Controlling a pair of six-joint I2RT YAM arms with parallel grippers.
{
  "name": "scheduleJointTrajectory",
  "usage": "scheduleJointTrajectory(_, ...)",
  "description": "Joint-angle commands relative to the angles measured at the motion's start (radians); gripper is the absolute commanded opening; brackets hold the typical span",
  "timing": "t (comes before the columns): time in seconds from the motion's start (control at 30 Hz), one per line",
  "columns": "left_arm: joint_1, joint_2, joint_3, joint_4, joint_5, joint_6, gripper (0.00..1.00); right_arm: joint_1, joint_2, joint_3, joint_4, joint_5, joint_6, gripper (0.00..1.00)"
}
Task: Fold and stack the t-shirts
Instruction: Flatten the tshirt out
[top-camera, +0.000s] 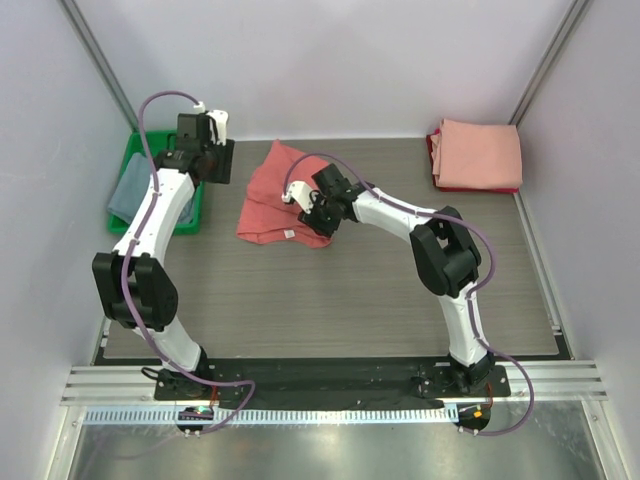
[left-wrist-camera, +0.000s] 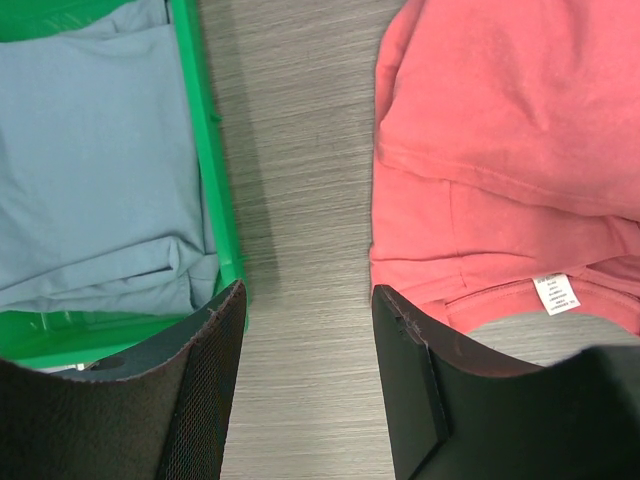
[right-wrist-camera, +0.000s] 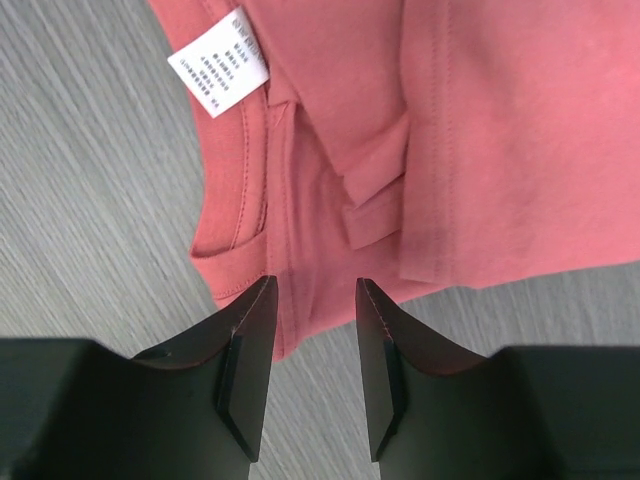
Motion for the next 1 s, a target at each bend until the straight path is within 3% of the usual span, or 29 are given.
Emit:
scheduleJointTrajectory(0.0,-0.002,0.012,0.030,0.020,0.008,0.001,0.55,0.008,-0.003,0.032,-0.021,-0.028,-0.014,0.43)
scheduleJointTrajectory(0.3,-0.002,0.019,0.038,0.020,0.003,0.006,0.55,0.009,0.051,0.055,-0.048,-0.016,-0.025,0.43)
scheduleJointTrajectory(0.37,-0.002,0.018,0.039,0.021,0.000,0.006,0.55,0.009,0.060,0.066,-0.053,-0.008,-0.023,0.39)
scheduleJointTrajectory(0.5,-0.002,0.019,0.044,0.023,-0.001,0.004,0.55,0.009,0.052,0.078,-0.054,0.033,-0.017,0.21)
scheduleJointTrajectory(0.67,0.001,0.024,0.058,0.029,0.009,0.000,0.55,0.009,-0.084,0.106,-0.056,0.118,-0.065,0.19)
scheduleJointTrajectory(0.73,0.008,0.032,0.073,0.029,0.026,-0.014,0.55,0.009,-0.130,0.133,-0.058,0.135,-0.098,0.12)
scheduleJointTrajectory(0.8,0.018,0.039,0.101,0.032,0.029,-0.025,0.55,0.009,-0.184,0.197,-0.064,0.170,-0.132,0.02)
scheduleJointTrajectory(0.97,0.040,0.053,0.159,0.061,-0.007,-0.031,0.55,0.012,-0.209,0.456,0.043,0.239,-0.381,0.01)
